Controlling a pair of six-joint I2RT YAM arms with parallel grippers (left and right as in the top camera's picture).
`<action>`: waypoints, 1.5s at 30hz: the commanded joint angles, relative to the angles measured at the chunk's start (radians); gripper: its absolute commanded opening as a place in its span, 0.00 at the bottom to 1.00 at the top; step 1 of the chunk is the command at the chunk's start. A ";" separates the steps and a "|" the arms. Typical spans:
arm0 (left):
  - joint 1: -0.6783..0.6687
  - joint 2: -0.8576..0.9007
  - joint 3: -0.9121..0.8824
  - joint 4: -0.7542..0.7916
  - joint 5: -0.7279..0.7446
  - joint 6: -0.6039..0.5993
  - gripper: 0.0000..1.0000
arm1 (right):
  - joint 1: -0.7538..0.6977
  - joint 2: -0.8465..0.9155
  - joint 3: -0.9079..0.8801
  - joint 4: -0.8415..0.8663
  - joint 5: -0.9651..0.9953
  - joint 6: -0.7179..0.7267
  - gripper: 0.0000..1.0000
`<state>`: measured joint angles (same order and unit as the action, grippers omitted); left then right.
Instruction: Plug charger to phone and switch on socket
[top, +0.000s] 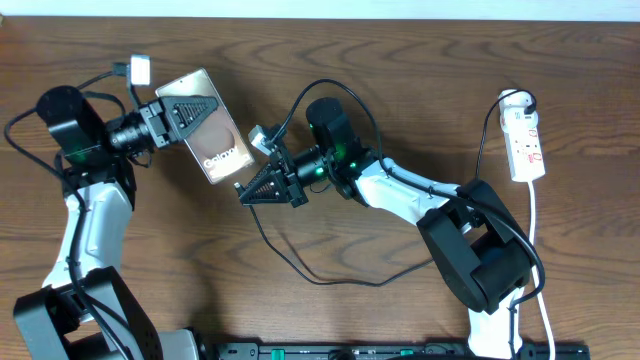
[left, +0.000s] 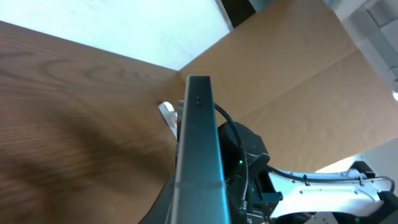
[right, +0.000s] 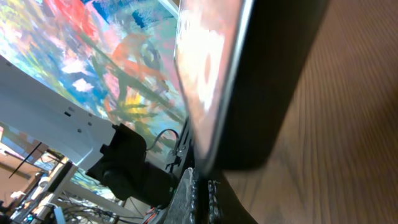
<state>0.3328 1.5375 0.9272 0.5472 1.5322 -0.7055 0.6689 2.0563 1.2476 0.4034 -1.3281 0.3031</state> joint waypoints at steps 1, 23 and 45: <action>-0.007 -0.008 0.010 0.008 0.039 0.029 0.08 | -0.001 0.001 0.003 0.013 0.002 -0.001 0.01; -0.007 -0.008 0.010 0.008 0.039 0.058 0.07 | -0.018 0.001 0.003 0.087 -0.002 0.060 0.01; -0.007 -0.008 0.010 0.008 0.039 0.058 0.07 | -0.022 0.001 0.003 0.102 0.006 0.068 0.01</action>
<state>0.3267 1.5375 0.9272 0.5472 1.5436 -0.6540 0.6510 2.0563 1.2476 0.5018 -1.3163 0.3611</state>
